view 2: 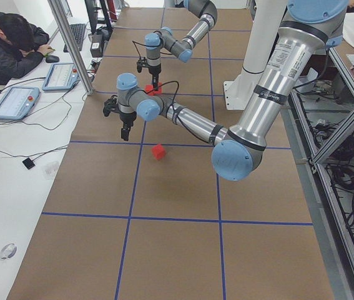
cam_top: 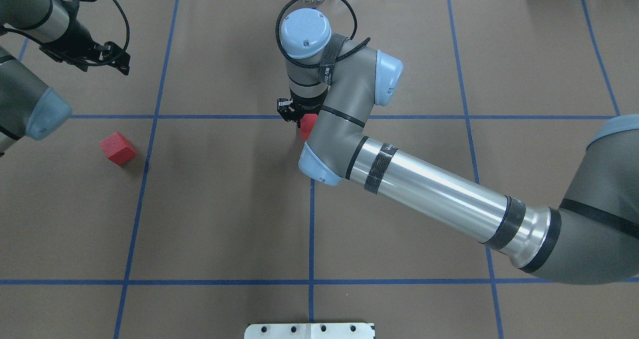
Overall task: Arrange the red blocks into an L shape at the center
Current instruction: 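Place the held cube against the center cube's near side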
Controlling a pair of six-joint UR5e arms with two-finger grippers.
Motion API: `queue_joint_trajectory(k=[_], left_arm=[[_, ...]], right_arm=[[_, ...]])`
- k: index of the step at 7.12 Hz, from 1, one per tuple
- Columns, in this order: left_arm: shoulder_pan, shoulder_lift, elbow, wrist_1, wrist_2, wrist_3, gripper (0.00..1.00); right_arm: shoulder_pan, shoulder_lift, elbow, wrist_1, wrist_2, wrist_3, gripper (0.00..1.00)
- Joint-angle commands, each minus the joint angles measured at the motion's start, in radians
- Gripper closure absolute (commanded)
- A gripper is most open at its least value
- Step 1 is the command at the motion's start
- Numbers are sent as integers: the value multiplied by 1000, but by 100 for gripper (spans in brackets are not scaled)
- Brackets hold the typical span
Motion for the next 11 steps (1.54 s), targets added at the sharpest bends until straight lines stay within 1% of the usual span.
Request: queue_joint_trajectory(k=[1,5,8,11], left_arm=[[0,0,1,0,0,-1,0],[1,0,1,0,2,-1,0],[0,0,0,0,2,-1,0],[1,0,0,0,2,-1,0]], right_arm=[[0,1,-2,0,0,0,100],[0,-1,-16,0,0,0,100],[-1,-1,-45,54,0,0,100],[0,1,-44,55,0,0,100]])
